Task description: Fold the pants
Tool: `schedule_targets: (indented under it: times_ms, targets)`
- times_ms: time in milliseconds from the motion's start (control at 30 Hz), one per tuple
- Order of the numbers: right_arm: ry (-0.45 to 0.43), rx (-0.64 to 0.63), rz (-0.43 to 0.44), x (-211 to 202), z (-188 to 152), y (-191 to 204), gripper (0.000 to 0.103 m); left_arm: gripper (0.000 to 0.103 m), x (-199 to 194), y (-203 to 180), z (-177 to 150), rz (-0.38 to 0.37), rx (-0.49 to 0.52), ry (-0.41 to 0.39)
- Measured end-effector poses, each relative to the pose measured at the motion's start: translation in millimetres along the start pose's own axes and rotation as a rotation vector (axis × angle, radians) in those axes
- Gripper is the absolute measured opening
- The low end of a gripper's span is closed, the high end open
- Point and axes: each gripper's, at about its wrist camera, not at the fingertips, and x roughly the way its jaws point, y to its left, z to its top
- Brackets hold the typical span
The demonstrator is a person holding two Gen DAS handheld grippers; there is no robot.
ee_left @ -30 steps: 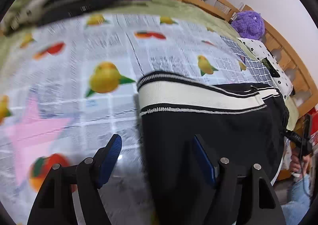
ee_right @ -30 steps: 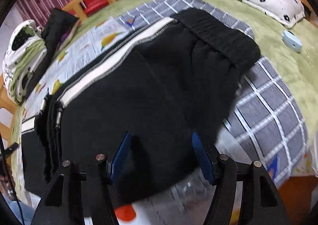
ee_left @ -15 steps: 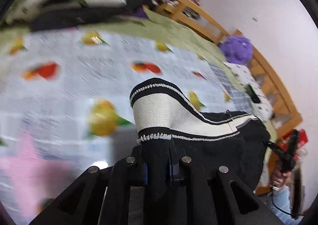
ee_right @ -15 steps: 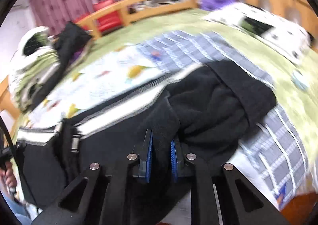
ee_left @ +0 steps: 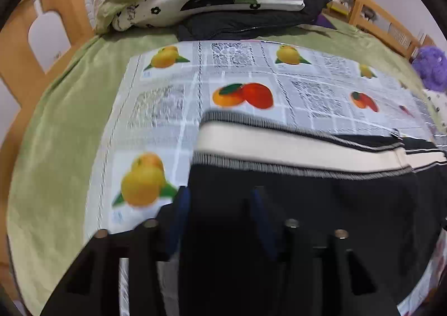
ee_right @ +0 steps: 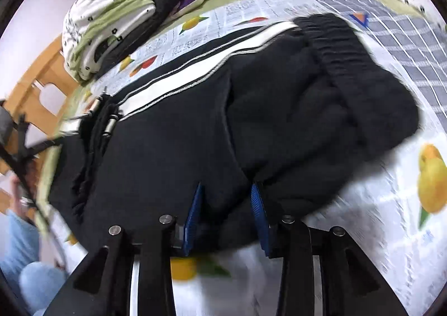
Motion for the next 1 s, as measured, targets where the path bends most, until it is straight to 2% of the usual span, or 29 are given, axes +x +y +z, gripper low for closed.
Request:
schedule_targets:
  times_ms: [33, 67, 100, 167, 200, 333, 367, 400, 433, 500, 567, 600, 700, 767, 800, 900, 967, 1000]
  targets:
    - [-0.036, 0.022, -0.016, -13, -2, -7, 0.038, 0.062, -6, 3, -9, -0.013, -0.011, -0.011]
    - [-0.065, 0.046, -0.028, -21, -3, -16, 0.046, 0.066, -13, 5, -19, -0.022, -0.018, -0.026]
    - [-0.096, 0.078, -0.036, -29, -3, -26, 0.057, 0.066, -19, 5, -26, -0.025, -0.022, -0.034]
    - [-0.136, 0.177, -0.046, -33, -2, -50, 0.065, 0.066, -26, 5, -38, -0.032, -0.04, -0.046]
    - [-0.14, 0.226, -0.05, -30, -1, -58, 0.065, 0.066, -28, 5, -44, -0.043, -0.053, -0.054]
    - [-0.177, 0.418, 0.041, 2, 15, -82, 0.063, 0.066, -28, 2, -59, -0.076, -0.073, -0.042]
    - [-0.182, 0.427, 0.023, 6, 20, -76, 0.056, 0.066, -28, 1, -63, -0.084, -0.079, -0.034]
    - [-0.182, 0.403, -0.005, 10, 26, -68, 0.046, 0.066, -28, 0, -65, -0.085, -0.079, -0.026]
    - [-0.181, 0.308, -0.037, 5, 33, -56, 0.044, 0.066, -29, 0, -68, -0.082, -0.077, -0.02]
    - [-0.227, 0.205, -0.049, -9, 35, -44, 0.039, 0.066, -35, 0, -74, -0.068, -0.064, -0.026]
    - [-0.241, 0.216, 0.012, -27, 34, -58, 0.039, 0.066, -43, -1, -78, -0.062, -0.049, -0.043]
    - [-0.203, 0.248, 0.007, -22, 33, -67, 0.04, 0.066, -48, 0, -81, -0.065, -0.053, -0.055]
    - [-0.026, 0.232, -0.09, 4, 25, -77, 0.046, 0.067, -46, 2, -87, -0.081, -0.063, -0.028]
    - [-0.05, 0.207, -0.138, -12, 21, -68, 0.048, 0.067, -40, 4, -94, -0.035, -0.072, 0.011]
    - [-0.069, 0.193, -0.17, -24, 18, -60, 0.048, 0.067, -36, 5, -99, -0.029, -0.078, 0.034]
    - [-0.119, 0.124, -0.22, -52, 20, -28, 0.048, 0.073, -27, 13, -118, -0.079, -0.118, 0.076]
    - [-0.14, 0.039, -0.22, -62, 28, 8, 0.048, 0.073, -33, 15, -126, -0.082, -0.117, 0.057]
    - [-0.14, -0.017, -0.188, -62, 33, 36, 0.048, 0.073, -37, 16, -129, -0.084, -0.122, 0.057]
